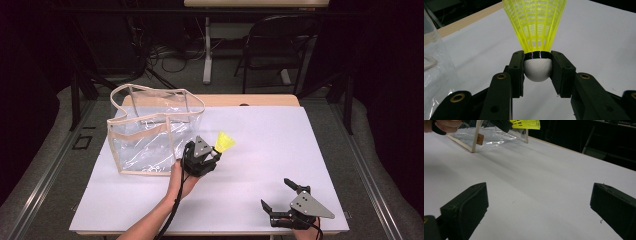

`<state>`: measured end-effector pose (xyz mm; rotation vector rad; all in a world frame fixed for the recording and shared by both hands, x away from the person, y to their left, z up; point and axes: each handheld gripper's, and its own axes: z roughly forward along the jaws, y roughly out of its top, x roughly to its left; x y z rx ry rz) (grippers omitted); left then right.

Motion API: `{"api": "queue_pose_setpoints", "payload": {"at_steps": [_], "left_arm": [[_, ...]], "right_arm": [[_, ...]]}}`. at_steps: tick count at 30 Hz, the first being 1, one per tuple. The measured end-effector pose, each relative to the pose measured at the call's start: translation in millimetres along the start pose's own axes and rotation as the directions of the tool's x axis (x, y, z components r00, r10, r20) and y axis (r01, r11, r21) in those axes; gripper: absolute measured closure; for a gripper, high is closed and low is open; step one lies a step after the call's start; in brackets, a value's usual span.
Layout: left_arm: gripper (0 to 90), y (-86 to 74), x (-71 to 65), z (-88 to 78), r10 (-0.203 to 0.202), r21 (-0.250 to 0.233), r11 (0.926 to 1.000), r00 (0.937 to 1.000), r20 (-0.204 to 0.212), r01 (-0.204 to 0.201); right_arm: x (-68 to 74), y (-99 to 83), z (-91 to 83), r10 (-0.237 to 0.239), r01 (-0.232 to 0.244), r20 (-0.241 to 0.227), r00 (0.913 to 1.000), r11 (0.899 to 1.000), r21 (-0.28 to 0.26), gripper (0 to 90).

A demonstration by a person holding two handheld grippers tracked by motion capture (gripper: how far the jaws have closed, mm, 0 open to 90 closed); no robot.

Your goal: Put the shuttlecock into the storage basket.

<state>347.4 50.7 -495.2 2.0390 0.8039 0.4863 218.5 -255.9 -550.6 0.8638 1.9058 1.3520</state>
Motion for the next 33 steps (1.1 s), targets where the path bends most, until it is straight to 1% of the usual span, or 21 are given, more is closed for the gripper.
{"api": "queue_pose_setpoints", "payload": {"at_steps": [7, 11, 15, 27, 31, 33], "left_arm": [[64.5, 5.5, 4.4, -1.2, 0.008, -0.001, 1.0000, 0.9999, -0.007, -0.008], [64.5, 8.9, 9.2, -1.6, 0.005, 0.003, 1.0000, 0.9999, -0.010, -0.005], [64.5, 10.3, 12.5, -1.0, -0.009, -0.004, 1.0000, 0.9999, -0.011, 0.009], [64.5, 17.1, 15.4, -0.5, 0.000, -0.007, 1.0000, 0.9998, -0.018, 0.000], [64.5, 18.8, 15.9, -0.4, 0.001, -0.009, 1.0000, 0.9998, -0.018, -0.001], [64.5, 20.0, 16.8, -0.6, 0.007, -0.005, 1.0000, 0.9997, -0.024, -0.007]], "right_arm": [[0.0, 0.1, -0.3, 0.001, -0.001, 0.002, 1.0000, 1.000, -0.001, 1.3], [0.0, 0.1, 0.1, 0.000, 0.000, 0.000, 1.0000, 1.000, 0.001, 1.3], [0.2, -0.3, 1.0, 0.000, 0.000, -0.002, 1.0000, 1.000, -0.001, 1.3], [0.0, -0.5, 1.3, 0.003, -0.003, -0.003, 1.0000, 1.000, -0.003, 1.3], [-0.2, -0.6, 1.3, 0.003, -0.003, -0.004, 1.0000, 1.000, 0.005, 1.3], [-0.3, -0.6, 1.3, 0.002, -0.002, -0.002, 1.0000, 1.000, 0.001, 1.3]]}}
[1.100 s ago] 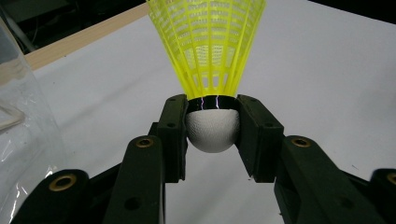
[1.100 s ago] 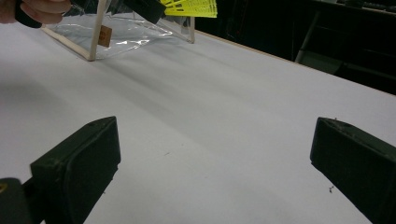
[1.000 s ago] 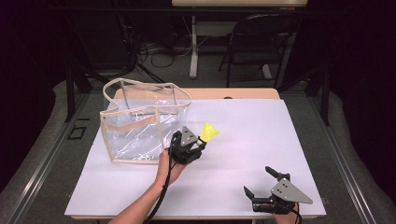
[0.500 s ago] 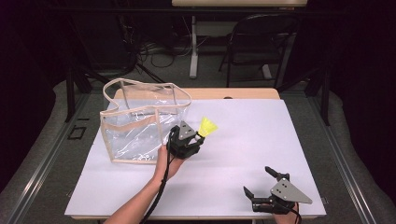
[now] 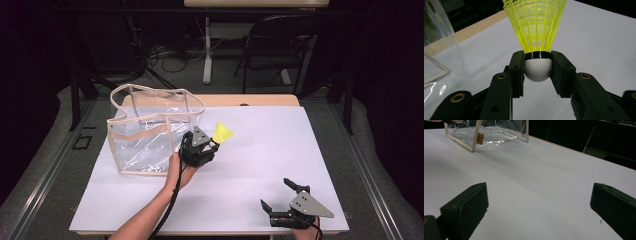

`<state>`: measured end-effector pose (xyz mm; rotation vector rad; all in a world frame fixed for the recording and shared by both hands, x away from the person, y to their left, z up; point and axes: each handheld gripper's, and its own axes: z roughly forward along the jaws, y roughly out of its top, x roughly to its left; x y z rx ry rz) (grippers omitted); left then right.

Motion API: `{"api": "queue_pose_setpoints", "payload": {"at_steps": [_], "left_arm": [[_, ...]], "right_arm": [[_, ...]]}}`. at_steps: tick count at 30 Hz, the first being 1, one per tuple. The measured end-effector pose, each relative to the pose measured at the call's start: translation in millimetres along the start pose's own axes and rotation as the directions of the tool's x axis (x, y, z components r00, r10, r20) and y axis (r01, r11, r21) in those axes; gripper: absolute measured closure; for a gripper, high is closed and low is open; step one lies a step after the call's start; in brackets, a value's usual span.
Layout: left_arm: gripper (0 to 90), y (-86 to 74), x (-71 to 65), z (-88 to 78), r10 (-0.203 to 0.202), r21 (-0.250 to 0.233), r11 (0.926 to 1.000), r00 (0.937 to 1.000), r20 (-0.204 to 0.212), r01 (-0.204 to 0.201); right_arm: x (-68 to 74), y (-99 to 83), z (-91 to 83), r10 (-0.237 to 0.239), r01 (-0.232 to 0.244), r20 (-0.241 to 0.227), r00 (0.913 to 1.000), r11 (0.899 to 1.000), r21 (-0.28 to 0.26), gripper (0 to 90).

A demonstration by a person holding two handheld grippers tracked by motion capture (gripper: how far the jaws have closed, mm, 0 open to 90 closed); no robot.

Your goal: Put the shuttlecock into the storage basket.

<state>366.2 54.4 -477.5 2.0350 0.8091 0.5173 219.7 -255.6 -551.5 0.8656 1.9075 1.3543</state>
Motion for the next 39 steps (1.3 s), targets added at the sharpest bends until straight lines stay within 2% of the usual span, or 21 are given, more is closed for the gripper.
{"api": "queue_pose_setpoints", "payload": {"at_steps": [13, 23, 39], "left_arm": [[64.5, 12.5, 9.8, -4.7, -0.016, -0.029, 0.9995, 0.9998, -0.013, 0.015], [64.5, 21.5, 16.6, -7.4, -0.015, -0.032, 0.9994, 0.9996, -0.023, 0.014], [64.5, 30.9, 26.1, -13.8, -0.012, -0.041, 0.9991, 0.9991, -0.041, 0.011]], "right_arm": [[-2.5, -1.1, -1.2, 0.006, -0.006, 0.008, 1.0000, 1.000, 0.008, 1.3], [-3.2, -2.0, 0.0, 0.017, -0.017, 0.004, 0.9998, 1.000, 0.009, 1.3], [-2.4, -2.3, 3.2, 0.008, -0.008, 0.001, 1.0000, 1.000, 0.012, 1.2]]}}
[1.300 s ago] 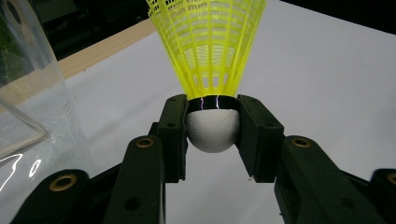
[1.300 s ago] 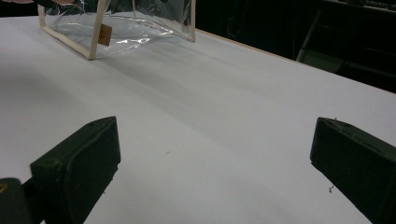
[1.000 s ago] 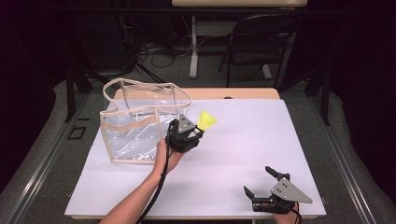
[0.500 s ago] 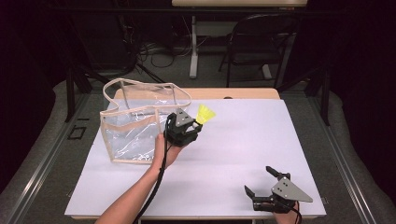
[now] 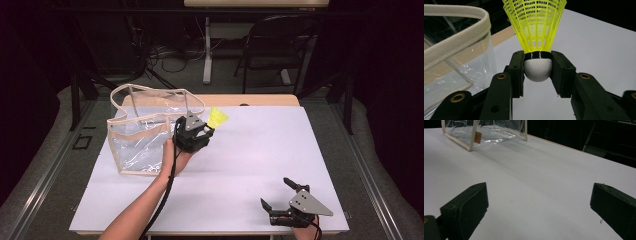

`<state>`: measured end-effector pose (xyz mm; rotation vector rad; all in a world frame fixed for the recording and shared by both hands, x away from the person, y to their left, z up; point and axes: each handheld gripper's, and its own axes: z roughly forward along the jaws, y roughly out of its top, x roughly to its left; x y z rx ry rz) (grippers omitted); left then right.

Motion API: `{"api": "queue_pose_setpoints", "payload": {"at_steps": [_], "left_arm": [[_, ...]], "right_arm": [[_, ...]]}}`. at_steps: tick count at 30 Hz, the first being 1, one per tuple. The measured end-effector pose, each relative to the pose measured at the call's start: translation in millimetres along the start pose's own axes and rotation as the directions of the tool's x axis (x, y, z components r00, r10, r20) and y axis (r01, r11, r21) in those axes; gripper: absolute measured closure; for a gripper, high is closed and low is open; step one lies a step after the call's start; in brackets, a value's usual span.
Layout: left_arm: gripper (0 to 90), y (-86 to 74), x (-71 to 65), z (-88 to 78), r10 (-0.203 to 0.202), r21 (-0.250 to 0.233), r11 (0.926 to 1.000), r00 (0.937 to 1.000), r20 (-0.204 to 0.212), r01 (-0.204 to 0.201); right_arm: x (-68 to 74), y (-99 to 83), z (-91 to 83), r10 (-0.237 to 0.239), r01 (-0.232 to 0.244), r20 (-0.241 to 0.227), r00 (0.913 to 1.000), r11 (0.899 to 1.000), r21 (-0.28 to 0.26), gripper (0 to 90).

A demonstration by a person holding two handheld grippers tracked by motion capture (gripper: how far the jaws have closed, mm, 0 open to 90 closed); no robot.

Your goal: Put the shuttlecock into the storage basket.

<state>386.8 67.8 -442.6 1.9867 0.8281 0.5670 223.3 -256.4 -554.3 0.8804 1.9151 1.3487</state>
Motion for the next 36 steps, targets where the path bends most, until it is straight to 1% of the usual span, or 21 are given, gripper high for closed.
{"api": "queue_pose_setpoints", "payload": {"at_steps": [5, 11, 19, 25, 27, 31, 36], "left_arm": [[64.5, 2.4, 4.3, -1.0, -0.007, 0.001, 1.0000, 1.0000, -0.004, 0.007], [64.5, 5.9, 6.9, -3.6, 0.001, -0.002, 1.0000, 1.0000, -0.009, -0.001], [64.5, 8.7, 11.7, -5.5, -0.005, -0.005, 1.0000, 0.9999, -0.010, 0.005], [64.5, 12.7, 11.7, -6.2, -0.002, -0.013, 0.9999, 1.0000, -0.008, 0.002], [64.5, 14.3, 12.0, -6.8, 0.004, -0.009, 0.9999, 1.0000, -0.007, -0.004], [64.5, 17.9, 11.5, -7.9, 0.001, -0.021, 0.9998, 1.0000, -0.008, -0.001], [64.5, 22.8, 10.5, -9.5, 0.012, -0.022, 0.9997, 0.9999, -0.007, -0.012]], "right_arm": [[0.6, -0.1, 0.2, -0.001, 0.001, -0.001, 1.0000, 1.000, 0.001, 1.3], [1.7, -0.2, 0.1, 0.001, -0.001, -0.004, 1.0000, 1.000, 0.001, 1.3], [1.6, -0.3, -0.3, 0.003, -0.003, -0.001, 1.0000, 1.000, 0.003, 1.3], [1.3, -0.4, 0.2, 0.001, -0.001, -0.001, 1.0000, 1.000, 0.004, 1.3], [1.4, -0.4, 0.0, 0.003, -0.003, -0.001, 1.0000, 1.000, 0.004, 1.3], [1.3, -0.4, -0.2, 0.004, -0.004, 0.000, 1.0000, 1.000, 0.003, 1.4], [1.3, -0.2, -0.5, 0.004, -0.004, 0.001, 1.0000, 1.000, 0.005, 1.4]]}}
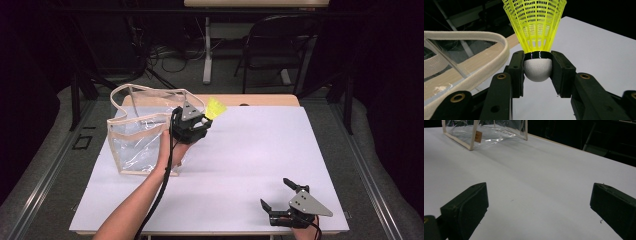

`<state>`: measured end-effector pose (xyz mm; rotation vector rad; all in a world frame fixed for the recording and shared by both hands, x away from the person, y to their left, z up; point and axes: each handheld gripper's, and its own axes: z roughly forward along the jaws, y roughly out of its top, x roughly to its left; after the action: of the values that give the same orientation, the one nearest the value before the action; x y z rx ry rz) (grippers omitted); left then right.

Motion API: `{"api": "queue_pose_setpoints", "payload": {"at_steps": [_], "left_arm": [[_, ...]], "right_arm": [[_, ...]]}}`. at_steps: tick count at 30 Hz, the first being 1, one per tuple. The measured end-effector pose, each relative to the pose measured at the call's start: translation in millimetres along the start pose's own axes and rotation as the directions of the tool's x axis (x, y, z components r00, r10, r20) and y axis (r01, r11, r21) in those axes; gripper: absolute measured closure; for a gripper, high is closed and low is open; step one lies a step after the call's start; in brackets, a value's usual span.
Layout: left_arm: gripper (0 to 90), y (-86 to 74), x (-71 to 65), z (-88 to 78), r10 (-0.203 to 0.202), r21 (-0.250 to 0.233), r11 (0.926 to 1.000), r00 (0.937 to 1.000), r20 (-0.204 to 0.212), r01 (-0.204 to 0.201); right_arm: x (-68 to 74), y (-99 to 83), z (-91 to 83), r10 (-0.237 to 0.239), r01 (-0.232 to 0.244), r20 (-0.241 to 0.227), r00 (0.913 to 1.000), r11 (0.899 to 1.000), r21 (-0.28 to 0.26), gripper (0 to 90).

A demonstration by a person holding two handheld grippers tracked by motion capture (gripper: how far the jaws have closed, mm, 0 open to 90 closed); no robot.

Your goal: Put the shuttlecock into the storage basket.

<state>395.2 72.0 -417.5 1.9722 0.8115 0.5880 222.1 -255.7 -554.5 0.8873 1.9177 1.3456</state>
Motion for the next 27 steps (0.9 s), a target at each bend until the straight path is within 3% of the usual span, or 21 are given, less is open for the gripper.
{"api": "queue_pose_setpoints", "payload": {"at_steps": [27], "left_arm": [[64.5, 23.5, 3.0, -6.0, 0.019, -0.021, 0.9996, 0.9998, -0.009, -0.019]], "right_arm": [[-0.7, 0.0, 0.2, -0.001, 0.001, -0.002, 1.0000, 1.000, 0.000, 1.4]]}}
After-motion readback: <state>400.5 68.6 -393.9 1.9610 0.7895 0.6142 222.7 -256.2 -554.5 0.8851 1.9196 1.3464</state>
